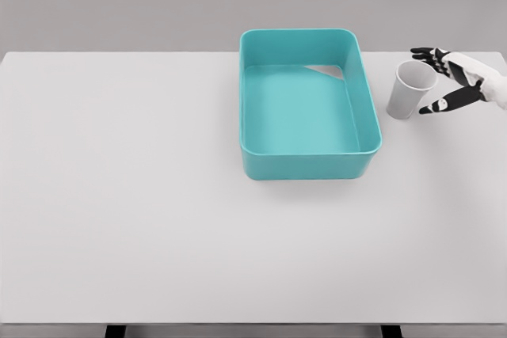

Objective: Put the paper cup into the basket with your right arm

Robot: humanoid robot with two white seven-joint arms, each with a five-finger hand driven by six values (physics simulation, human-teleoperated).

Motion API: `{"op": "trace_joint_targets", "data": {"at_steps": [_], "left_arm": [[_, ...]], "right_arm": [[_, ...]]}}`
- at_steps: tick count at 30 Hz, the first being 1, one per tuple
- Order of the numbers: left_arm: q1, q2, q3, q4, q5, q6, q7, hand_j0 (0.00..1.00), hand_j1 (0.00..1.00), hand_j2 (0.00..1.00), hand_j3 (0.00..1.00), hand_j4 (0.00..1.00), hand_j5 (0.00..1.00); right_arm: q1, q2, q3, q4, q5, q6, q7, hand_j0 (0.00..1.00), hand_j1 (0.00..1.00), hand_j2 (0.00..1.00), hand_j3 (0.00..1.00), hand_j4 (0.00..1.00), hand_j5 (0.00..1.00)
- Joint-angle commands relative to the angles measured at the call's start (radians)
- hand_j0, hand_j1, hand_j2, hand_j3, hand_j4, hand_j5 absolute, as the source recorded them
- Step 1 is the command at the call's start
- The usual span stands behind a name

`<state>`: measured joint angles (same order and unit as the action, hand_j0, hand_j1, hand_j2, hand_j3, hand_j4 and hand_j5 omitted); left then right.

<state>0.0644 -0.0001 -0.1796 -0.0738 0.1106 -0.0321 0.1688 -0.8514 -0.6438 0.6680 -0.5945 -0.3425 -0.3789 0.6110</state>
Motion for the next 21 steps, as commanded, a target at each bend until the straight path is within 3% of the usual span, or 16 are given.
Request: {"op": "trace_joint_targets", "data": {"at_steps": [1, 21], "left_arm": [[0.0, 0.0, 0.0, 0.0, 0.0, 0.0, 0.0, 1.0, 1.0, 1.0, 1.0, 1.0, 1.0], [0.0, 0.0, 0.0, 0.0, 0.0, 0.0, 0.0, 1.0, 1.0, 1.0, 1.0, 1.0, 1.0]], "right_arm": [[0.0, 0.006, -0.002, -0.001, -0.004, 0.002, 0.0, 1.0, 1.0, 1.0, 1.0, 1.0, 1.0], [-0.005, 0.021, -0.002, 0.001, -0.004, 0.002, 0.0, 1.0, 1.0, 1.0, 1.0, 1.0, 1.0]]}}
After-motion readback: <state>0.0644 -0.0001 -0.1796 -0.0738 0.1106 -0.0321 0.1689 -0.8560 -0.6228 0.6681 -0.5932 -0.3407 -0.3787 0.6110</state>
